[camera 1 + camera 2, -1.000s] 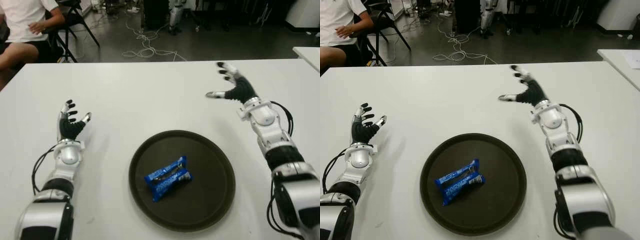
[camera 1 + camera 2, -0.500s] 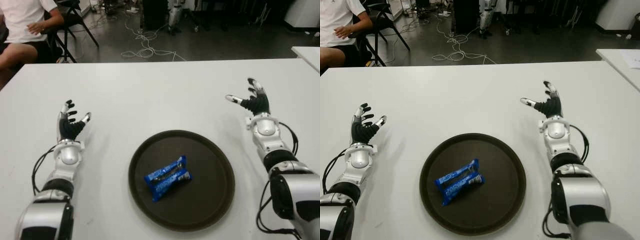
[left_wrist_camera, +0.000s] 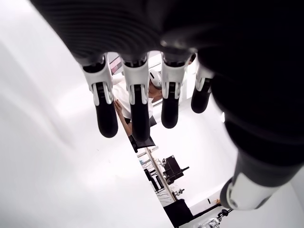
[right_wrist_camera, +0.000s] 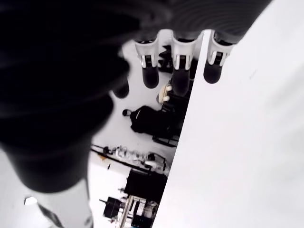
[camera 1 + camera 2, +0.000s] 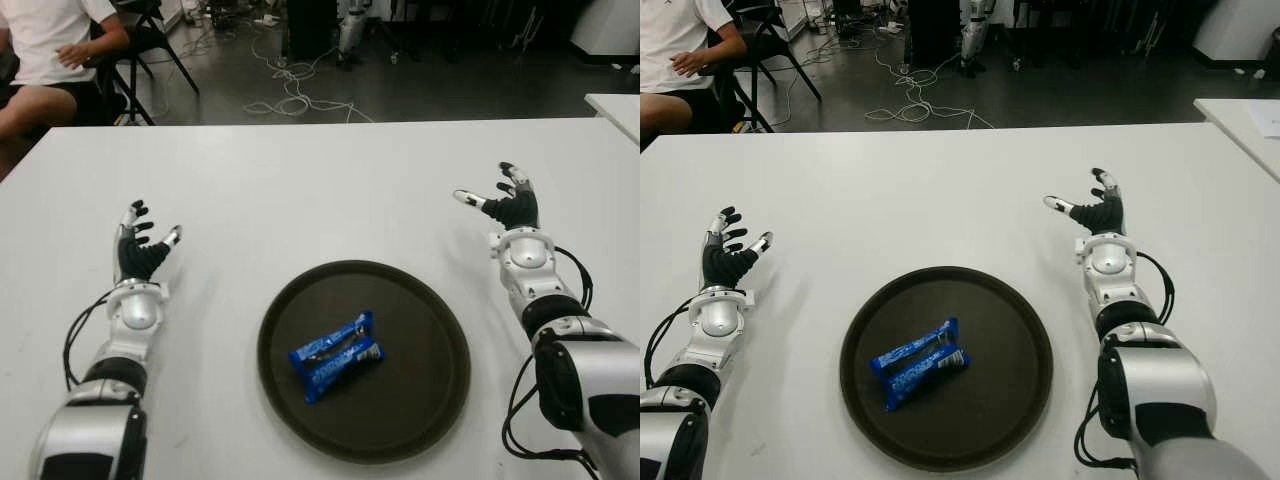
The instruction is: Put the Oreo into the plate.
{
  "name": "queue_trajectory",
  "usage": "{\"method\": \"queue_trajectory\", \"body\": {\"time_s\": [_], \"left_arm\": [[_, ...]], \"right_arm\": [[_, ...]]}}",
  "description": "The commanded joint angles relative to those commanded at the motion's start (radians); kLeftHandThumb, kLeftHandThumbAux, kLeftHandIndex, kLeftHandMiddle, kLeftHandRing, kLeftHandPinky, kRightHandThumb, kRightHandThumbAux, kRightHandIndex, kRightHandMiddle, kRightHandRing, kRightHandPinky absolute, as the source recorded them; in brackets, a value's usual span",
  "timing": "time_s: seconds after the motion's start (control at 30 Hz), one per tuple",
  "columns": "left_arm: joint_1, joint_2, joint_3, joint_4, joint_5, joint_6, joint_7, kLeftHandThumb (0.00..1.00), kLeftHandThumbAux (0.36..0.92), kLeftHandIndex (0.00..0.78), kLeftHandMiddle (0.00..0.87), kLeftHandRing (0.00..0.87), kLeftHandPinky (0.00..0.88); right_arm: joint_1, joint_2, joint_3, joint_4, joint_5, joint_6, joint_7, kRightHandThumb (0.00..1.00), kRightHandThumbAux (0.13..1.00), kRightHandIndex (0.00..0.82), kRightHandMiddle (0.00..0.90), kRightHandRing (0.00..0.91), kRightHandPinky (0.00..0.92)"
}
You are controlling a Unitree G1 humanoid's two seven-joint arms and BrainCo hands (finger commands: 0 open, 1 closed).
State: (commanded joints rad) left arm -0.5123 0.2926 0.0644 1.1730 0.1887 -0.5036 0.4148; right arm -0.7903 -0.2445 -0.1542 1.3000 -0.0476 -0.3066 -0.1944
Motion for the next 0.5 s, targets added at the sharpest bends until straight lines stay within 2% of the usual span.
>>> {"method": "queue_trajectory", "body": {"time_s": [0.23,0.5], "left_arm": [[0.003,0.0,-0.004,-0.005,0.004,-0.007,0.006,0.211,0.71,0.096,0.181,0.207,0.234],[-0.001,-0.003,-0.001,-0.006,0.0,0.0,0.004,0.2,0.703,0.1,0.187,0.214,0.242]], "right_arm": [[0.004,0.001,-0.032,0.002,0.024,-0.009,0.042,0.0,0.735,0.114,0.097,0.079,0.048],[0.005,0.002,-0.036,0.005,0.021,-0.008,0.049,0.0,0.667,0.127,0.077,0.027,0.002]]}}
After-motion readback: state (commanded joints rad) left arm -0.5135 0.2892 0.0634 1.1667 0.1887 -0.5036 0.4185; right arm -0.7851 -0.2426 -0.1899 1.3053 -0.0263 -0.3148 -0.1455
